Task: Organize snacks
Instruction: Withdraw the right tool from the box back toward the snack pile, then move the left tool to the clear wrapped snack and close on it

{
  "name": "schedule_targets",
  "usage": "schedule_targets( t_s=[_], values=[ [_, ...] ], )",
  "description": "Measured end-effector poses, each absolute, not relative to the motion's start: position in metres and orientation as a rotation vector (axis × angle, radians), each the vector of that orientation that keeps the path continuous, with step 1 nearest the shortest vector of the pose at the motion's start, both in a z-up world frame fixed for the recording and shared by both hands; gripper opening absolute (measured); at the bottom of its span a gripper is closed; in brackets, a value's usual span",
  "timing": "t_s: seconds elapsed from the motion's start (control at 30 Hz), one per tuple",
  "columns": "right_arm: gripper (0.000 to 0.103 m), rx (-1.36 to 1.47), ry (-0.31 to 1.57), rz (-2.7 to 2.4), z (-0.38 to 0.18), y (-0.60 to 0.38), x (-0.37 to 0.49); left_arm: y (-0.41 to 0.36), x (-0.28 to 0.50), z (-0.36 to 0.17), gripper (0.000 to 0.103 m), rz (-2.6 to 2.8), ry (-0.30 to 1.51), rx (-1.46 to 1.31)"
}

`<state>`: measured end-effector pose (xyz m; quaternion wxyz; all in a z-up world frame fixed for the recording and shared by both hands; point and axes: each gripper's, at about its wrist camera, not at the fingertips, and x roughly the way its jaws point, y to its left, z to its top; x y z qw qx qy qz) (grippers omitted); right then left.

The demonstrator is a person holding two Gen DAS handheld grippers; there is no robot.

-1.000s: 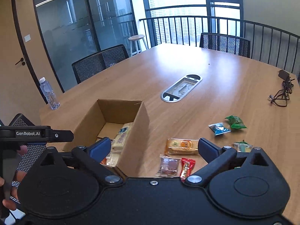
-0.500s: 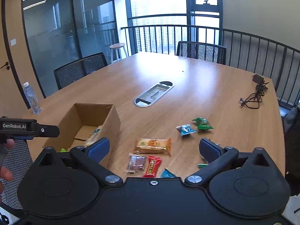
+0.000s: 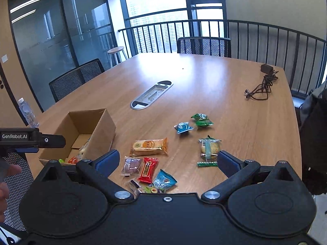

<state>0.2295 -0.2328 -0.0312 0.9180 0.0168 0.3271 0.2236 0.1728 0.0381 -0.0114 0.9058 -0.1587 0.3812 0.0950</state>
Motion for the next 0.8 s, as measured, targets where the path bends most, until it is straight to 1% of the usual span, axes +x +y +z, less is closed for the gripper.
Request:
schedule_targets(
  t_s=[0.17,0.23,0.37,0.57,0.7,0.8],
  values=[
    [0.102,0.113,0.7,0.452,-0.041,-0.247,0.228,0.024,0.173,-0.015,0.102,0.175,0.789,-0.364],
    [0.102,0.144,0.71,0.447,-0.048,-0.253,0.227,0.019,0.174,-0.019,0.101,0.167,0.797,-0.383],
    [0.098,0.2,0.744,0.449,-0.065,-0.262,0.227,0.006,0.177,-0.029,0.099,0.152,0.814,-0.389],
    [0.093,0.244,0.774,0.453,-0.085,-0.267,0.227,-0.007,0.181,-0.046,0.091,0.112,0.833,-0.415],
    [0.088,0.261,0.787,0.455,-0.094,-0.269,0.229,-0.013,0.186,-0.063,0.079,0.101,0.872,-0.447],
    [0.085,0.267,0.799,0.462,-0.101,-0.268,0.231,-0.016,0.189,-0.075,0.075,0.106,0.898,-0.46]
  ],
)
